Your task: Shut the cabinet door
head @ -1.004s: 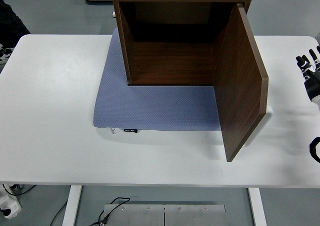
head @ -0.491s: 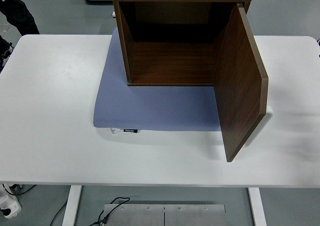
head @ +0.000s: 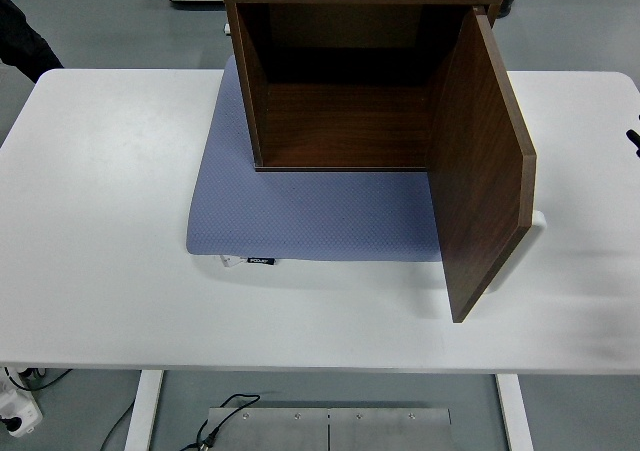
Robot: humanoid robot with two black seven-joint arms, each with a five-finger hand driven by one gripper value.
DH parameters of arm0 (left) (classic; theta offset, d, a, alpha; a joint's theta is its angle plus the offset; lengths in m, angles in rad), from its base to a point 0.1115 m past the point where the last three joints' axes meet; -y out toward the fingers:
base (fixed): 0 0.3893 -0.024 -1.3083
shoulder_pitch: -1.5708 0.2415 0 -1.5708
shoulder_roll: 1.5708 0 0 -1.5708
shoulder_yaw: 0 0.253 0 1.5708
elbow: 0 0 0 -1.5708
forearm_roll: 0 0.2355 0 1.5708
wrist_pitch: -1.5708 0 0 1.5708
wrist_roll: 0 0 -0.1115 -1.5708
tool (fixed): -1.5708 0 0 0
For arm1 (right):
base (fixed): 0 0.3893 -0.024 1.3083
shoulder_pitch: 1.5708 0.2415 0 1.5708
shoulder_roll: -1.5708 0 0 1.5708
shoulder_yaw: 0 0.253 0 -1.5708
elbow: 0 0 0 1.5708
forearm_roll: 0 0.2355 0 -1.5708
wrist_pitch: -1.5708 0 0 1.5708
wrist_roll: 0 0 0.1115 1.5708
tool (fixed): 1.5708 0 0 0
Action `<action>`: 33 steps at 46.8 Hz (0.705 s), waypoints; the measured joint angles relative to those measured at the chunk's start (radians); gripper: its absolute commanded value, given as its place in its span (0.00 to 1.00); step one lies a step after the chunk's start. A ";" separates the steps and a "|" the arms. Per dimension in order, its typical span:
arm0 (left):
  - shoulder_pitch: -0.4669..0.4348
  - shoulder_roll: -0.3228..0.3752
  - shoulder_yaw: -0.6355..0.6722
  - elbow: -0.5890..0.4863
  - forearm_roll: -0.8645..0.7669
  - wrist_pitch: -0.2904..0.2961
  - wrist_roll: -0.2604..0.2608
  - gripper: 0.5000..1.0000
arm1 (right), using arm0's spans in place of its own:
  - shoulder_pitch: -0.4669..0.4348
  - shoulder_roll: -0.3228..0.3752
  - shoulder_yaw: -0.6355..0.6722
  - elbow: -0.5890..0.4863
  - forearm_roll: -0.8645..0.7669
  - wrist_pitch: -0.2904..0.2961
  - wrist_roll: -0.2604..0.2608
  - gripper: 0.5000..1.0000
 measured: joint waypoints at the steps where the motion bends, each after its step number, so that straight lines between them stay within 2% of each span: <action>1: 0.000 0.000 0.000 0.000 0.000 0.000 0.000 1.00 | -0.007 -0.002 0.000 0.014 0.000 0.000 0.001 1.00; 5: 0.000 0.000 0.001 0.000 0.000 0.000 0.000 1.00 | -0.037 -0.008 0.000 0.044 -0.002 0.005 0.002 1.00; 17: 0.000 0.000 0.000 0.000 0.000 0.000 0.000 1.00 | -0.109 -0.020 0.000 0.084 -0.008 0.076 0.004 1.00; 33: 0.000 0.000 0.000 0.000 0.000 0.000 0.000 1.00 | -0.154 -0.015 -0.003 0.124 -0.038 0.140 0.004 1.00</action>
